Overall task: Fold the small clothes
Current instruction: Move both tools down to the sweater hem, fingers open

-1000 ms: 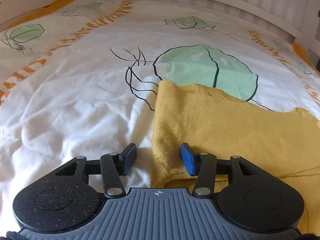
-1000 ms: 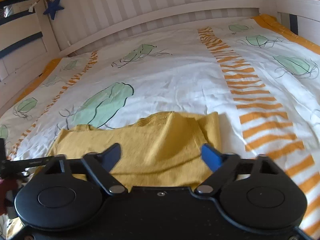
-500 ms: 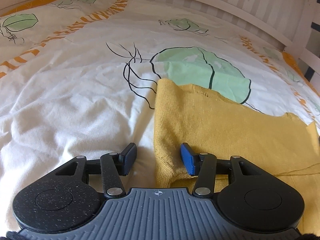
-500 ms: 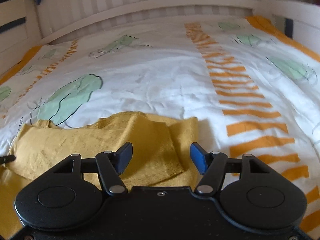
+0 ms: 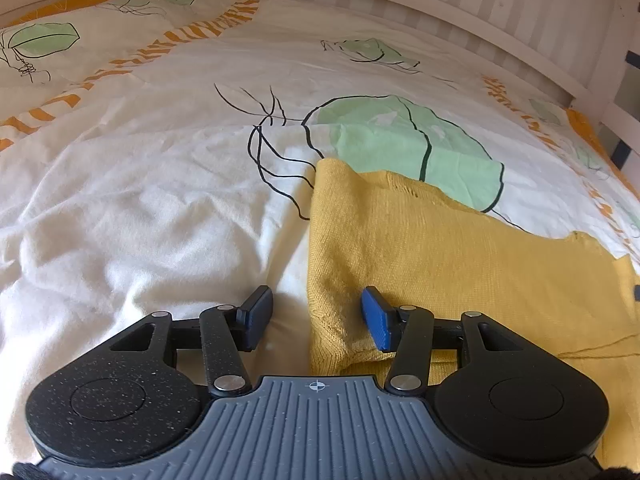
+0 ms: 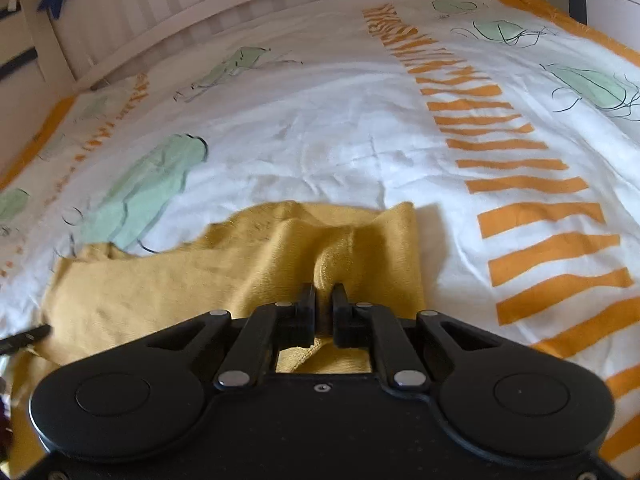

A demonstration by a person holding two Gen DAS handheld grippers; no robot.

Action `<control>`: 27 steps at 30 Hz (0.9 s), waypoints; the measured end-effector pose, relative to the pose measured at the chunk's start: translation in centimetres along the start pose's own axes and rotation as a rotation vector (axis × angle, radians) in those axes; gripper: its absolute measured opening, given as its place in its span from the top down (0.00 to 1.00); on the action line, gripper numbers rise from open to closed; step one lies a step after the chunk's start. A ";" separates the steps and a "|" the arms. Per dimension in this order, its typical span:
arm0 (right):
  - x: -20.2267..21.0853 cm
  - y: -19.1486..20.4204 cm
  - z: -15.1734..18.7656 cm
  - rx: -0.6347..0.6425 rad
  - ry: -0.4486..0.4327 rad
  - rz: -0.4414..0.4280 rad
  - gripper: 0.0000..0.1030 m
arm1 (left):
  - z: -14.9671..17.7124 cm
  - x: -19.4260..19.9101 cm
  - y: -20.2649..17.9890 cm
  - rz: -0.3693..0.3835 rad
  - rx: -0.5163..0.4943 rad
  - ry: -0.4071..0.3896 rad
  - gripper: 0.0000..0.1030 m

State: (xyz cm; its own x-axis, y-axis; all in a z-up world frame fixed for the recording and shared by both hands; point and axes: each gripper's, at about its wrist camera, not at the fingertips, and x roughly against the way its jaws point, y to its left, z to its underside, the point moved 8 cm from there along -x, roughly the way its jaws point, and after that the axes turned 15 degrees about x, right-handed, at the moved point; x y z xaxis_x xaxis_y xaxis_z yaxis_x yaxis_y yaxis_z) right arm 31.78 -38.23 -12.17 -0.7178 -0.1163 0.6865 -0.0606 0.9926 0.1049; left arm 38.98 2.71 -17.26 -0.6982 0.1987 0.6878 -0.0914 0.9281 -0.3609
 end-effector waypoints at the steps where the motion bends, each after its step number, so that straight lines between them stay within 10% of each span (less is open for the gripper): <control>1: 0.9 0.2 -0.3 0.005 -0.016 0.008 0.87 | 0.0 0.0 0.0 0.000 0.001 0.001 0.52; 9: 0.9 -0.4 2.2 -0.022 0.077 0.085 0.82 | -0.1 -0.1 -0.2 -0.002 0.004 0.011 0.52; 15: 3.5 0.2 1.7 -0.040 0.020 0.085 0.27 | -0.6 1.5 0.2 0.023 0.024 0.092 0.52; 27: 12.3 2.8 7.1 -0.087 0.080 -0.043 0.18 | 6.8 10.8 2.5 -0.004 -0.035 0.276 0.44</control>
State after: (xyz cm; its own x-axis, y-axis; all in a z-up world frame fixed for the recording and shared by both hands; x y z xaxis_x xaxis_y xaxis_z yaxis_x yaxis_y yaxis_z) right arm 17.86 -36.68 -8.49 -0.6578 -0.1643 0.7350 -0.0267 0.9804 0.1952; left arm 26.38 5.10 -14.99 -0.4774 0.2687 0.8366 -0.0659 0.9385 -0.3390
